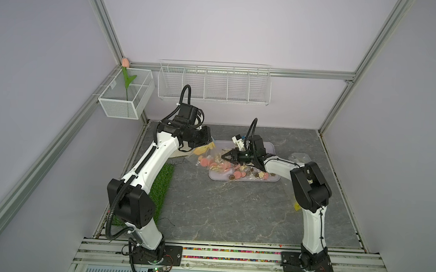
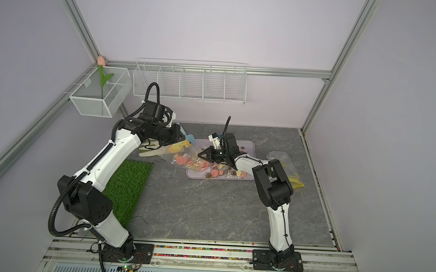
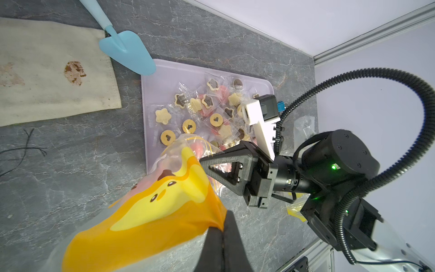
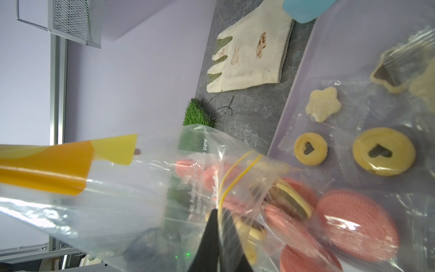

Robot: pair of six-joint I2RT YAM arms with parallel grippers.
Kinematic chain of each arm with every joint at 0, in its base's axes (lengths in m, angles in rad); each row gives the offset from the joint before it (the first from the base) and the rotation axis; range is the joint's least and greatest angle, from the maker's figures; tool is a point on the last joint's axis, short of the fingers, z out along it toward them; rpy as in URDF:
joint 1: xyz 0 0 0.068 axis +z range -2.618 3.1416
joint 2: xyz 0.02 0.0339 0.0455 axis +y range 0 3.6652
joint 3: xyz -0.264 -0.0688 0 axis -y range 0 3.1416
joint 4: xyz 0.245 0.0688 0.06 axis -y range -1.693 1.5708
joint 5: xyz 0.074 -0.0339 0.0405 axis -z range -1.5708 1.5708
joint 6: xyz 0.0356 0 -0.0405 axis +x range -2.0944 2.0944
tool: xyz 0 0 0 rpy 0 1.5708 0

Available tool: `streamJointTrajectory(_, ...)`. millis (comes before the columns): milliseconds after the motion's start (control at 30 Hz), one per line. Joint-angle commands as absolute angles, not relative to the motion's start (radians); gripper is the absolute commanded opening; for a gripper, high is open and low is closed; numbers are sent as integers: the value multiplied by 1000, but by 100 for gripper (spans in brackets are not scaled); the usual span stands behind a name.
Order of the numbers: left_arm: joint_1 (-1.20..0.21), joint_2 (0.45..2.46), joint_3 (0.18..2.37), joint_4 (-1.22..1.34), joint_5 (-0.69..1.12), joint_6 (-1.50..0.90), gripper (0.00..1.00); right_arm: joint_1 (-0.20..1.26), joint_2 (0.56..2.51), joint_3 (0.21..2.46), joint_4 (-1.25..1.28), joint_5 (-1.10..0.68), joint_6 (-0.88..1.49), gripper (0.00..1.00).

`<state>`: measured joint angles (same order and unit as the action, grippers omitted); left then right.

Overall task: Pour cookies out of the ziploc bag
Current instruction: 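Pour the cookies out of the ziploc bag onto the tray.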

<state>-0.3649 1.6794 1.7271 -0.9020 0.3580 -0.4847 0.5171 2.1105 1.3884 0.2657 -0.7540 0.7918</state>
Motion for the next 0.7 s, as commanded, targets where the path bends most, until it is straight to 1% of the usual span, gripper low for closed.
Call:
streamJointTrajectory(0,-358,1633,1710,-876,341,-473,0,518,2122,1382,226,-727,765,7)
streamJointTrajectory(167,-358,1635,1707,-847,335,-491,0,496,2086,1402,164,-679,719,7)
streamJointTrajectory(400,-363,1653,1743,-837,340,-503,0,453,2075,1446,130,-704,704,7)
streamJointTrajectory(667,-363,1651,1738,-829,331,-502,0,449,2043,1477,59,-695,656,7)
